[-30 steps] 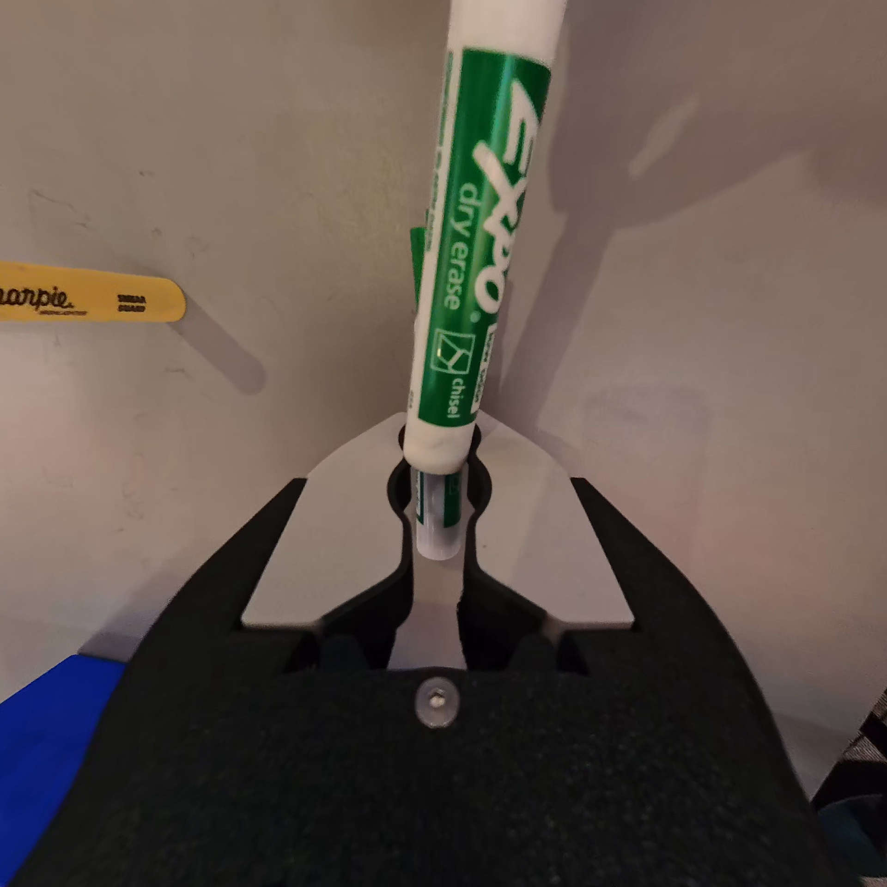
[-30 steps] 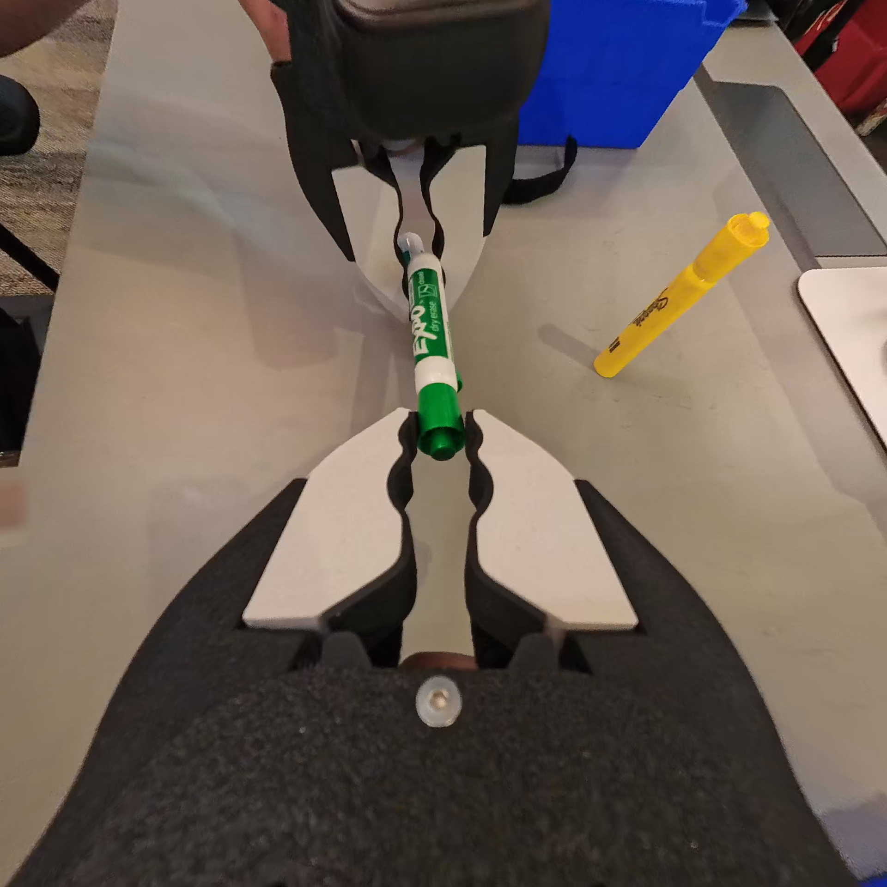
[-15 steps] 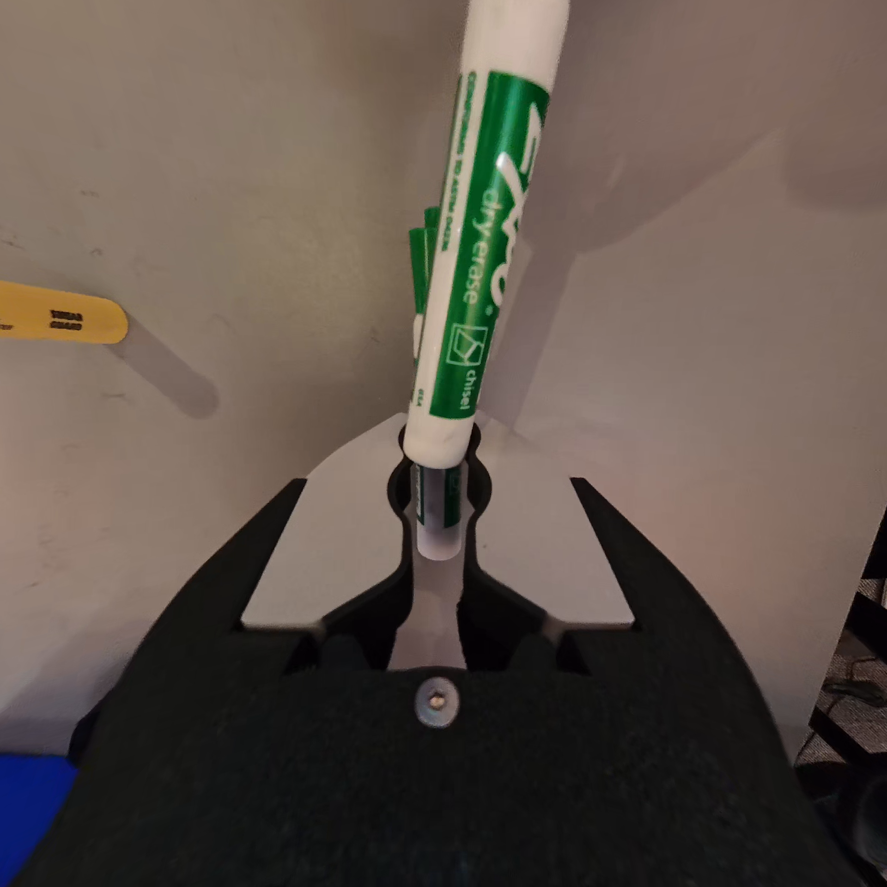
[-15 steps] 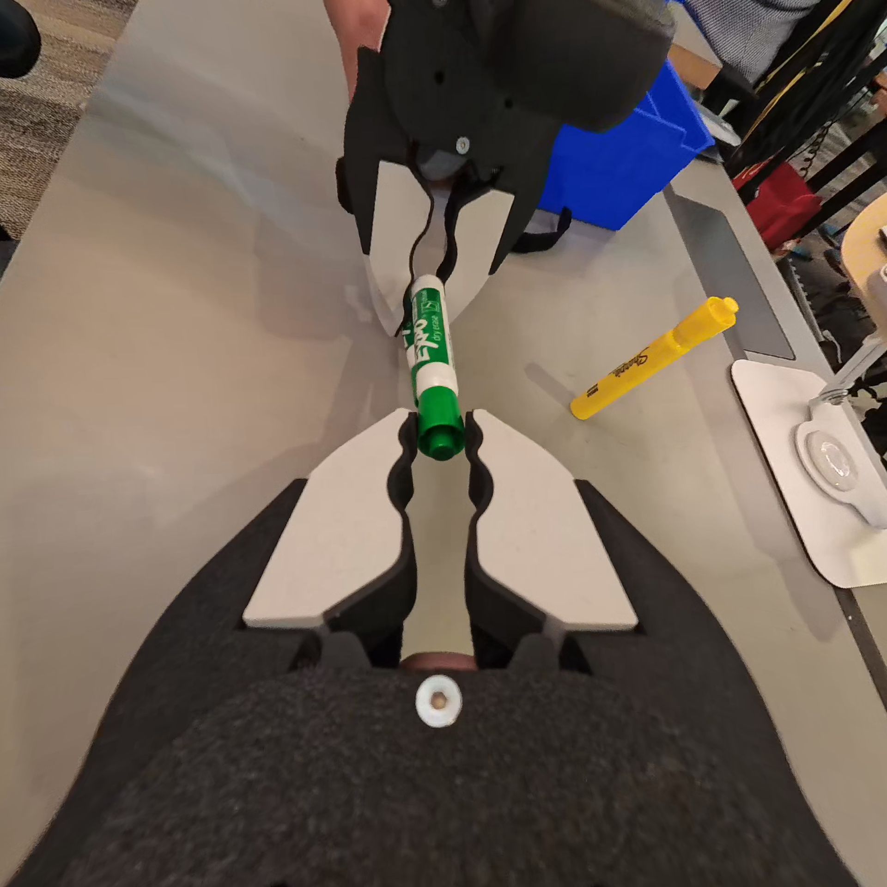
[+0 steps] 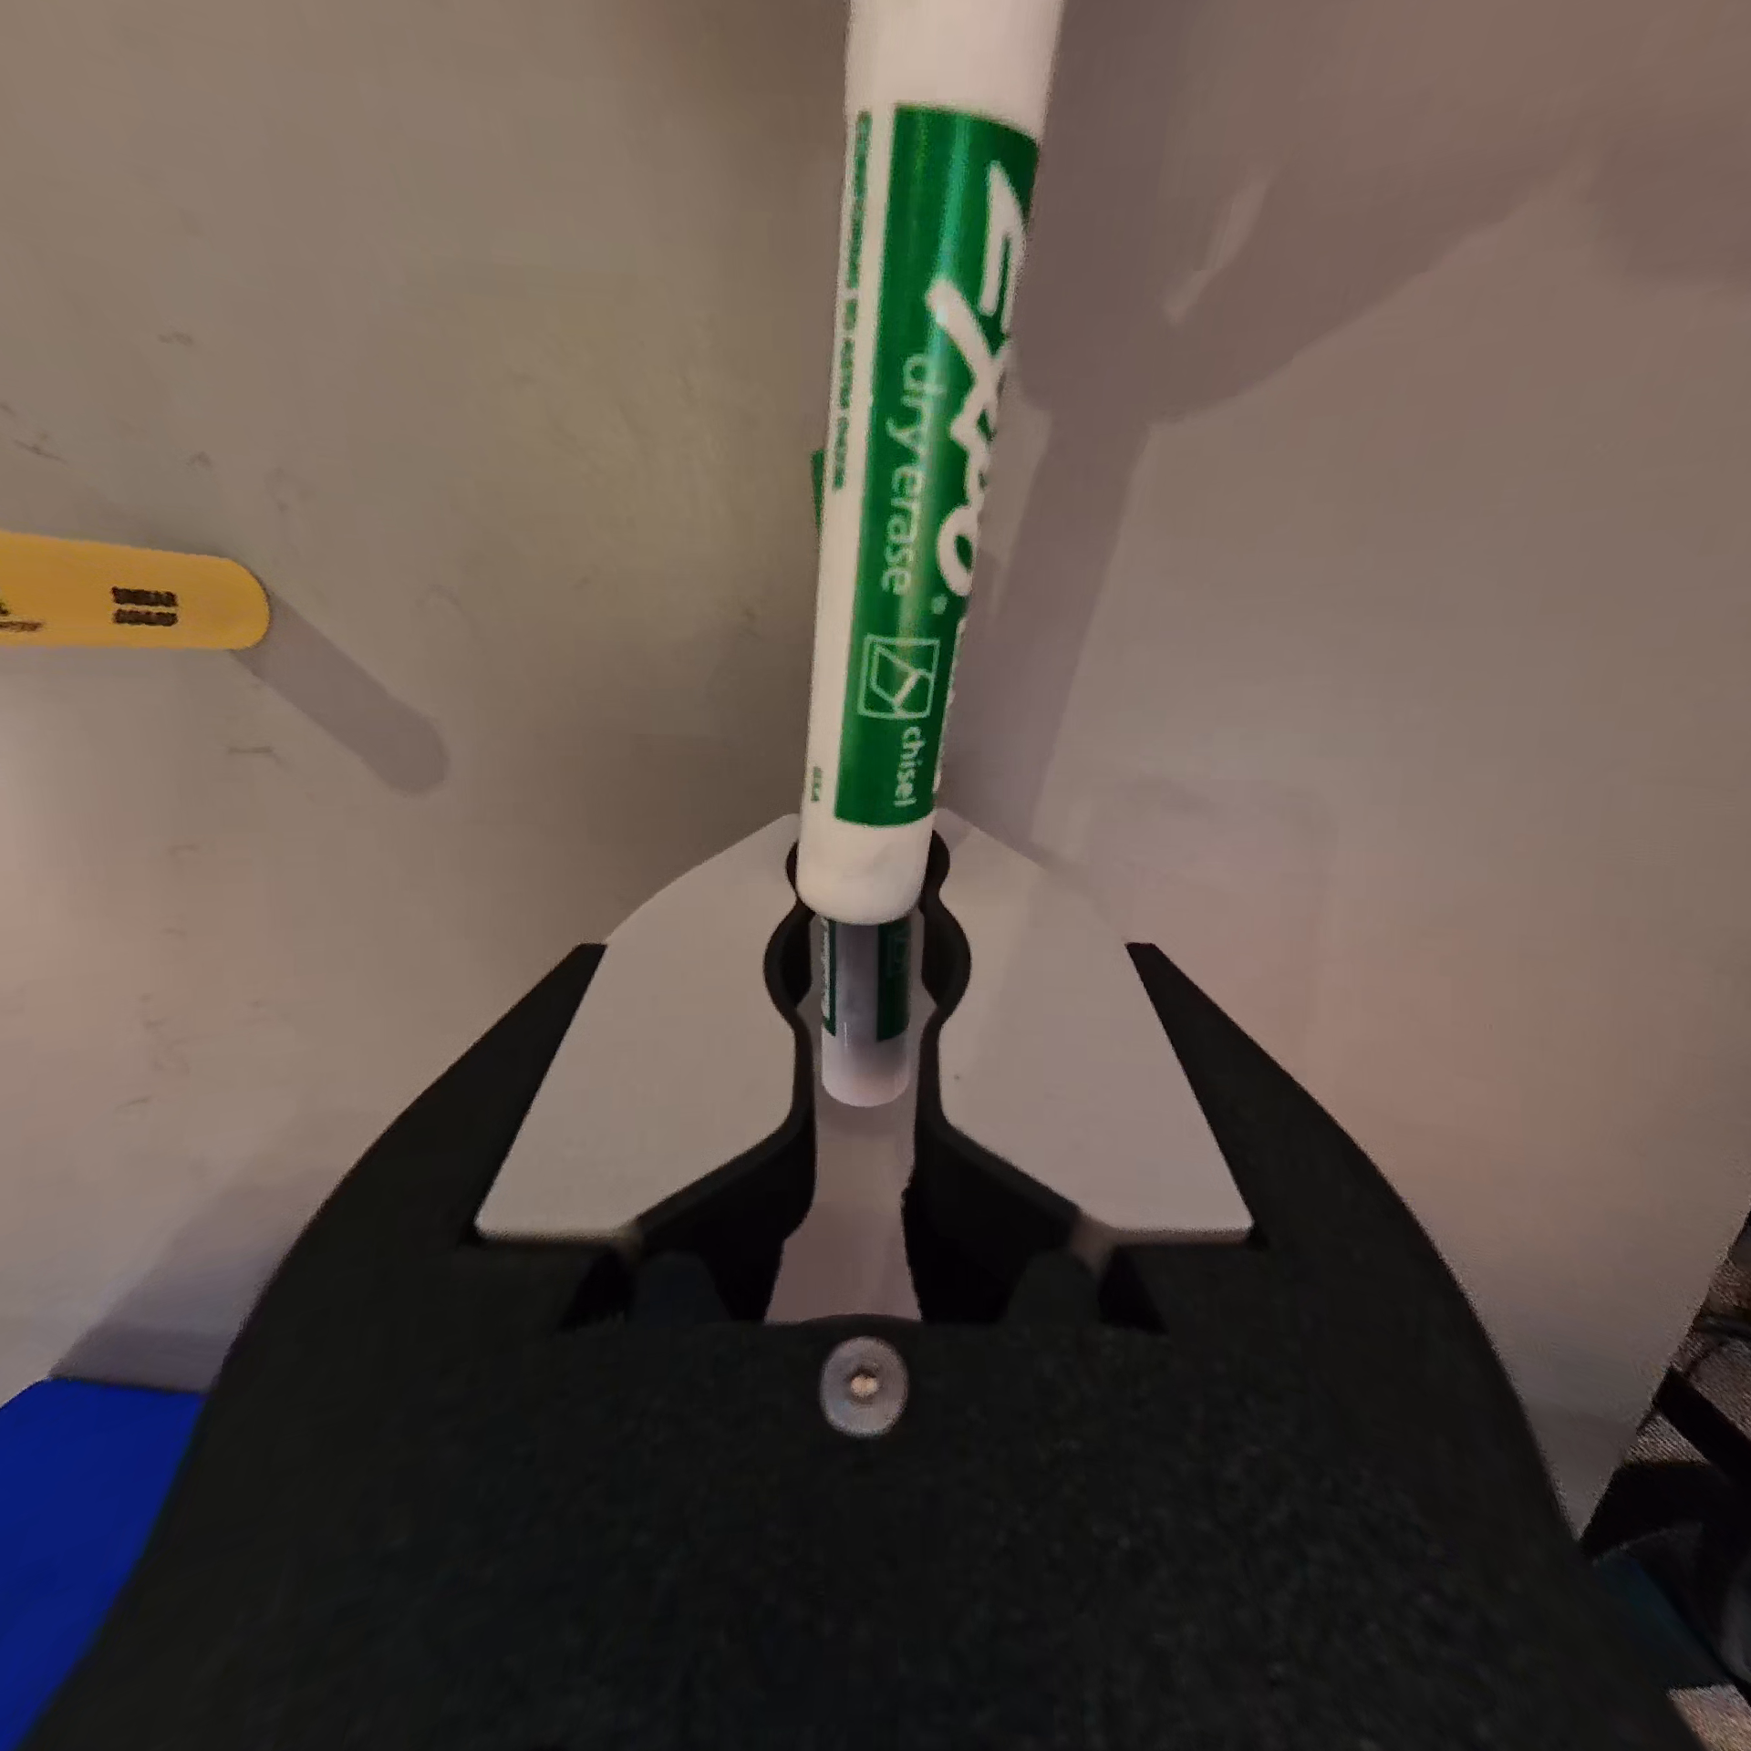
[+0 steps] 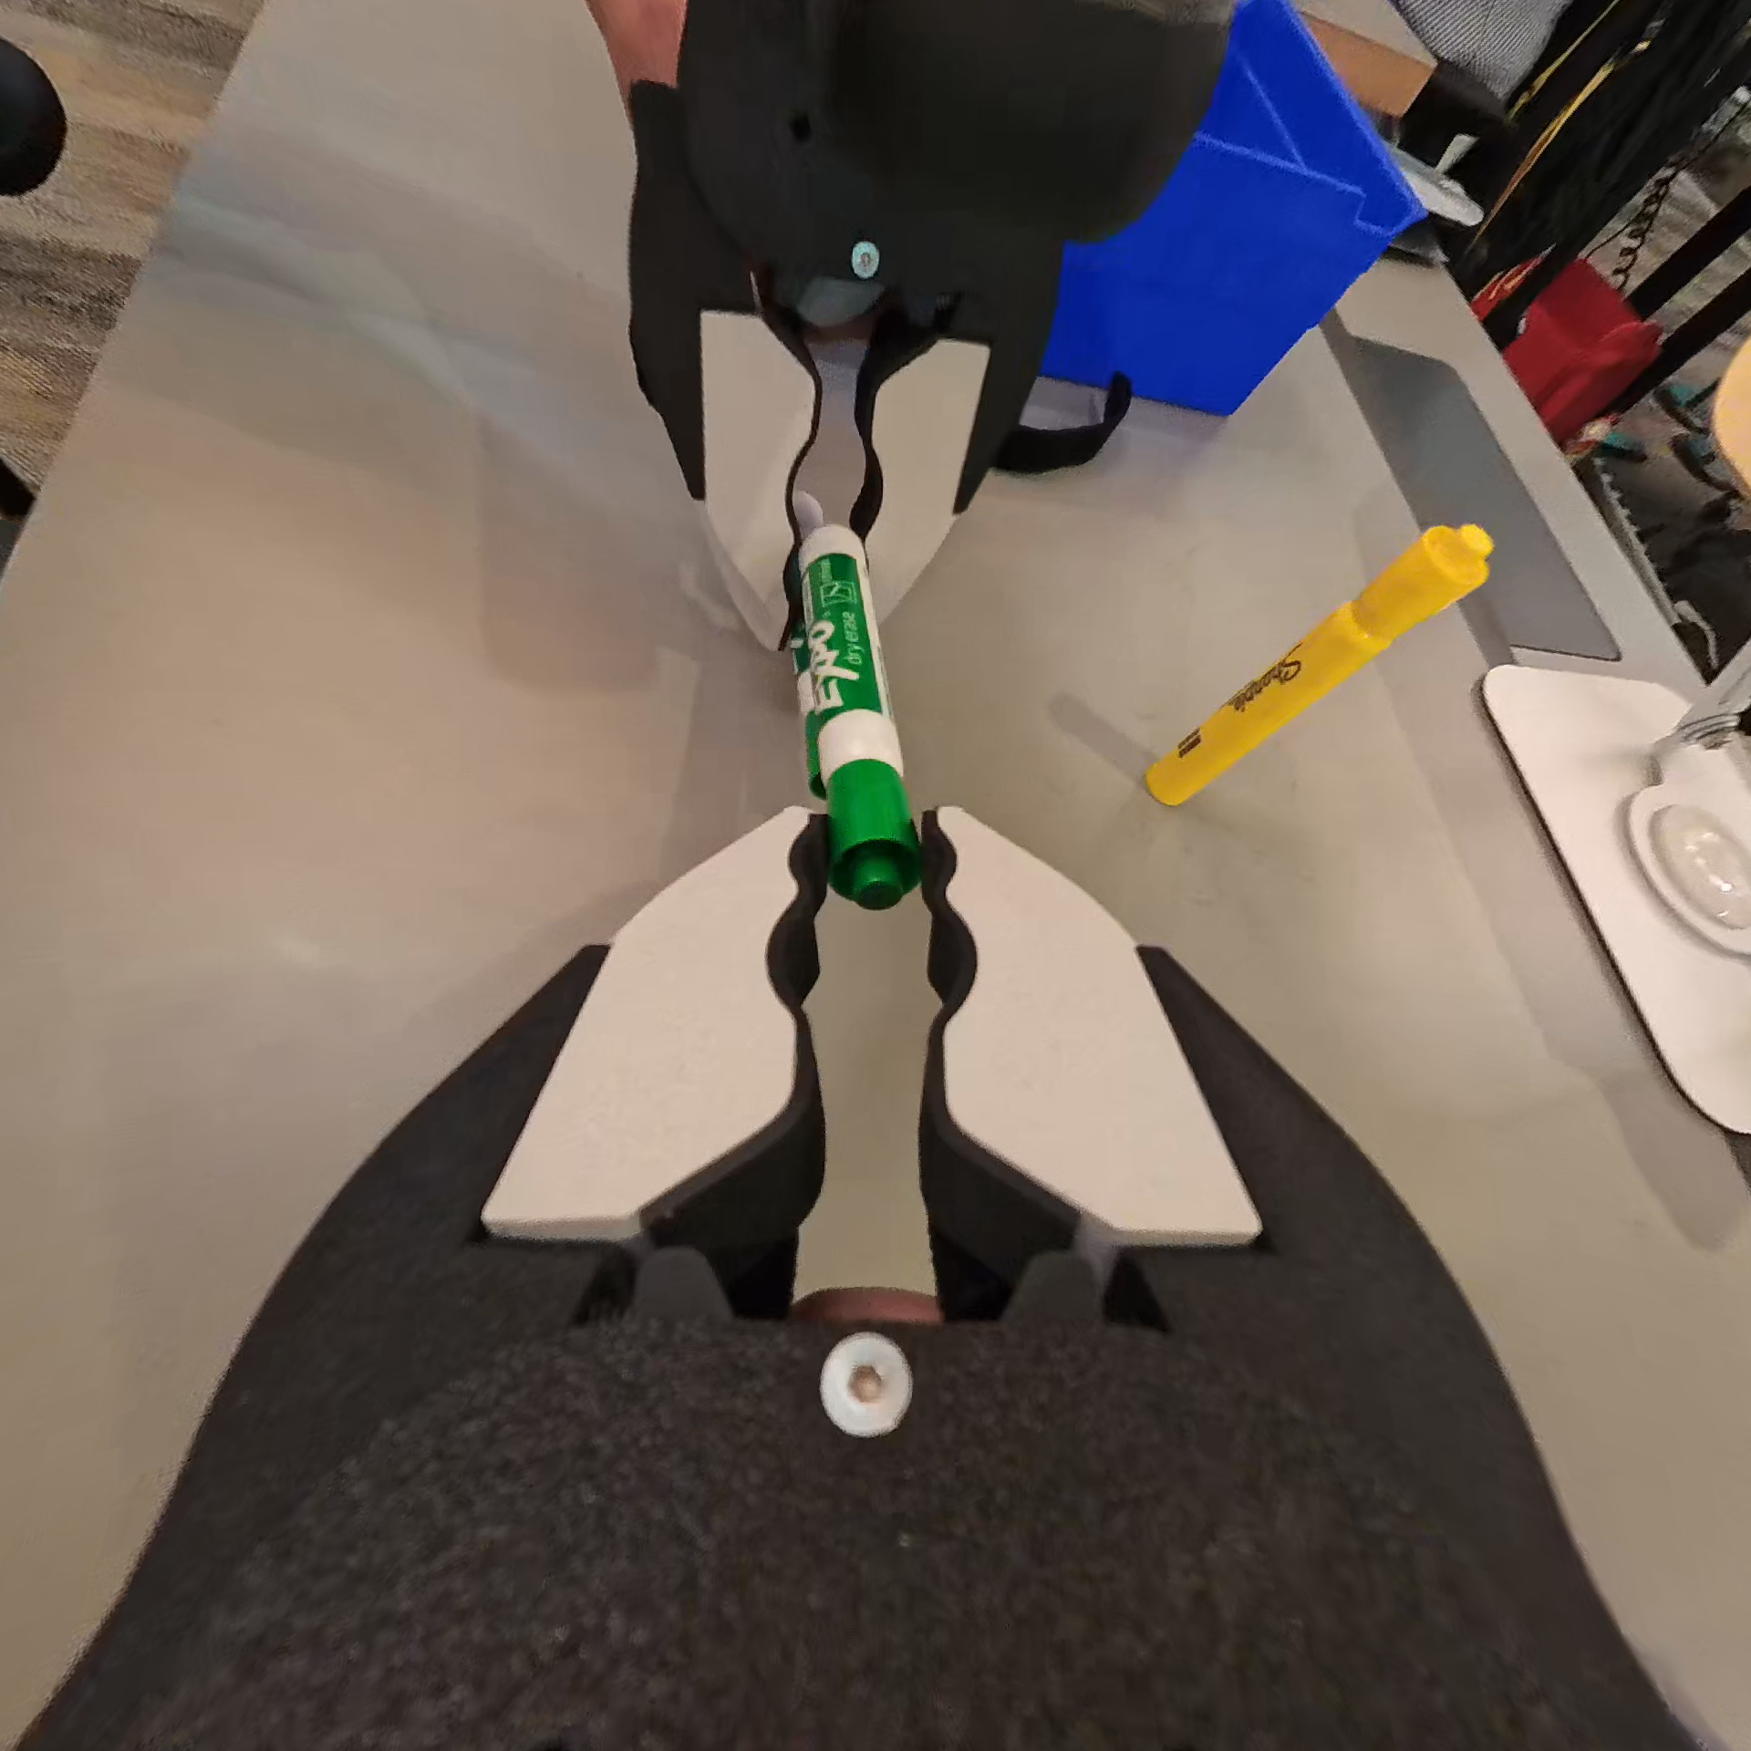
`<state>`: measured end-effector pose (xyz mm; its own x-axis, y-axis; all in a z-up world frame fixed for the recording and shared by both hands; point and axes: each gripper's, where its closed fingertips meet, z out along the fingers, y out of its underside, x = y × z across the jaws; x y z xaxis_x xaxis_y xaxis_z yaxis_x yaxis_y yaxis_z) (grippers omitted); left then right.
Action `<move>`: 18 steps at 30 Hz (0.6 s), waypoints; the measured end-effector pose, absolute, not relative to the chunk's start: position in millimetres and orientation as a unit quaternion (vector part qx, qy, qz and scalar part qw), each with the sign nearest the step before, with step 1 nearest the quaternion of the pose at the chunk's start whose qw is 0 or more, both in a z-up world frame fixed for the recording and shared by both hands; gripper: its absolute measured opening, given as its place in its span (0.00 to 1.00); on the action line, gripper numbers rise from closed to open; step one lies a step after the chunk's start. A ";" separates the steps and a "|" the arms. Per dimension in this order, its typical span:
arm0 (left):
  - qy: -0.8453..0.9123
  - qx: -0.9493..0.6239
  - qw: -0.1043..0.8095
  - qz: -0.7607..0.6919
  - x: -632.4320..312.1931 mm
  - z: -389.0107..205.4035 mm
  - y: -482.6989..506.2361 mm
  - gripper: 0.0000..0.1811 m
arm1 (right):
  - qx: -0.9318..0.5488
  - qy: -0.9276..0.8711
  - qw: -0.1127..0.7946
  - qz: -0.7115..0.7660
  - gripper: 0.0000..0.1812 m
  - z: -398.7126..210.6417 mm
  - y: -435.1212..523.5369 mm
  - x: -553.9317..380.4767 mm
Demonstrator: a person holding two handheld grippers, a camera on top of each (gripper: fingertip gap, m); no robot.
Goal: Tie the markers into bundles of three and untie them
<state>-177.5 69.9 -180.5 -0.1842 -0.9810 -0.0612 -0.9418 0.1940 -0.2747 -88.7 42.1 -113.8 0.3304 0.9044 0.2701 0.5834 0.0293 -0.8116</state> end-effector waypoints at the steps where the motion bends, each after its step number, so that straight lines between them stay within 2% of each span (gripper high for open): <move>1: 0.764 -0.628 0.112 -0.092 -177.0 -180.8 69.2 0.10 | -0.672 -0.553 0.462 0.170 0.10 -111.9 41.0 -88.0; 18: 0.770 -0.625 0.106 -0.077 -176.1 -179.4 68.1 0.10 | -0.673 -0.555 0.462 0.161 0.10 -99.1 36.2 -87.3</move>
<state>-176.1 68.1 -179.4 -0.1963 -0.9783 -0.0668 -0.9454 0.2069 -0.2517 -87.3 36.2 -99.1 0.3317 0.8956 0.2965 0.5990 0.0429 -0.7996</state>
